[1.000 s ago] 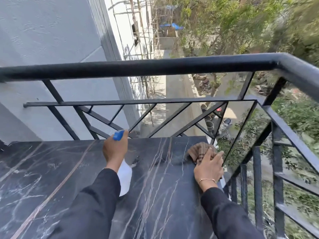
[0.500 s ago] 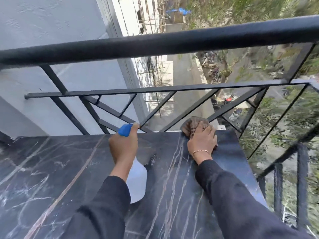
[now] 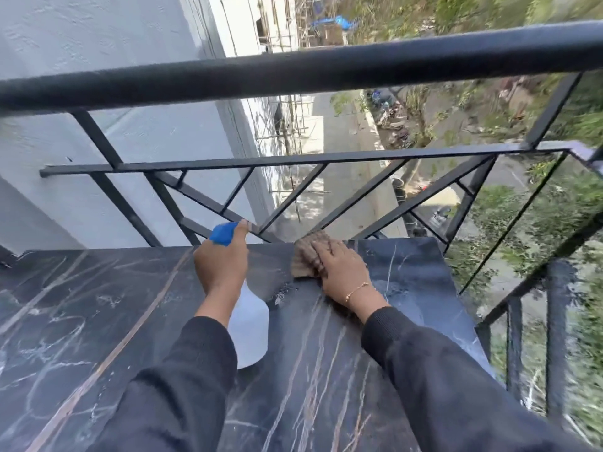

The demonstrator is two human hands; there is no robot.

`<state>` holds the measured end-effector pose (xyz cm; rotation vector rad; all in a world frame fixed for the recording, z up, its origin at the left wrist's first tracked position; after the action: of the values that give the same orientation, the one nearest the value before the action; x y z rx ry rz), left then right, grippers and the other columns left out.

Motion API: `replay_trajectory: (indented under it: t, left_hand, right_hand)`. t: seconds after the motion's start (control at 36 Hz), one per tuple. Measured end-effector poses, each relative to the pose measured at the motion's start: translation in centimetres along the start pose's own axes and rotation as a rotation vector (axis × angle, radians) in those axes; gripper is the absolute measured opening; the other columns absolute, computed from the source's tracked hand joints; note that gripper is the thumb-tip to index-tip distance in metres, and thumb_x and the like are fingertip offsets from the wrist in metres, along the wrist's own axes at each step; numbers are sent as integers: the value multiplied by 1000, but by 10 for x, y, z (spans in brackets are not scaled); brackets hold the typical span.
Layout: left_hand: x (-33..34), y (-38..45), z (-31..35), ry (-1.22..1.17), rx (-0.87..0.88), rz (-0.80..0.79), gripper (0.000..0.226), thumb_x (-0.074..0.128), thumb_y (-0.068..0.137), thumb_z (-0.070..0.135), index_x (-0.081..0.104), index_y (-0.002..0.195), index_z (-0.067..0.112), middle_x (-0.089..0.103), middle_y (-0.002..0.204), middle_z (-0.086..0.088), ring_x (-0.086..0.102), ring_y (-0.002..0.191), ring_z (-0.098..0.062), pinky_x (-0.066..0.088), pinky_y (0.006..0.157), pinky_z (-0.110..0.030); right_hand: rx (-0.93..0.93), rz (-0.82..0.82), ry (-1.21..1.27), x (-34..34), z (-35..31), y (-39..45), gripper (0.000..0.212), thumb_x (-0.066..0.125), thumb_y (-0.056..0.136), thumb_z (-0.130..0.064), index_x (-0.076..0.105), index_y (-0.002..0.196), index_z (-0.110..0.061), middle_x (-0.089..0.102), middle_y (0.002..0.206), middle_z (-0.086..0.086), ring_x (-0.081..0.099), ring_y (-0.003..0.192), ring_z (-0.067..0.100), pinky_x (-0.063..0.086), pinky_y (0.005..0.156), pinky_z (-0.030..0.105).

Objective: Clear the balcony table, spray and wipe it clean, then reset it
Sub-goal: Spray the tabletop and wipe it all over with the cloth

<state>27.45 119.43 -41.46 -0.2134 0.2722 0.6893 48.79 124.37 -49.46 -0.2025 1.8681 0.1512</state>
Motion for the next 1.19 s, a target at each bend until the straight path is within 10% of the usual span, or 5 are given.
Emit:
replay_trajectory:
  t: [0.25, 0.47, 0.94, 1.19]
  left_hand:
    - [2, -5, 2, 16, 21, -43, 35, 65, 81, 48, 61, 79, 13, 71, 87, -12, 56, 63, -14, 35, 49, -23]
    - [-5, 4, -2, -22, 17, -68, 44, 65, 79, 52, 66, 83, 8, 72, 83, -12, 59, 64, -17, 39, 49, -26]
    - [-5, 12, -3, 11, 84, -82, 38, 65, 83, 46, 46, 63, 20, 52, 66, 5, 55, 69, -18, 43, 63, -31]
    - [-6, 14, -9, 3, 57, -102, 47, 64, 78, 51, 65, 80, 5, 71, 84, -12, 66, 77, -26, 49, 65, -32]
  right_hand:
    - [533, 165, -34, -49, 137, -69, 64, 48, 86, -15, 26, 146, -16, 30, 147, 22, 33, 134, 37, 33, 107, 44]
    - [806, 214, -10, -30, 115, -100, 66, 49, 88, -15, 18, 147, -13, 16, 151, 27, 19, 140, 40, 23, 112, 45]
    - [97, 32, 3, 48, -99, 20, 62, 46, 92, -27, 18, 147, -21, 14, 155, 18, 15, 144, 31, 18, 114, 41]
    - [198, 143, 99, 12, -15, -34, 61, 50, 84, -13, 34, 143, -19, 32, 148, 18, 36, 134, 35, 32, 108, 38]
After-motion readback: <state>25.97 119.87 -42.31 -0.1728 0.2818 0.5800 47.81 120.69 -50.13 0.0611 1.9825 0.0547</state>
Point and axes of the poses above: each hand's wrist, its own y-axis towards the middle knuckle, its own x-axis out of the palm, z = x × y, the point moved 10 cm from there along y, towards the middle knuckle
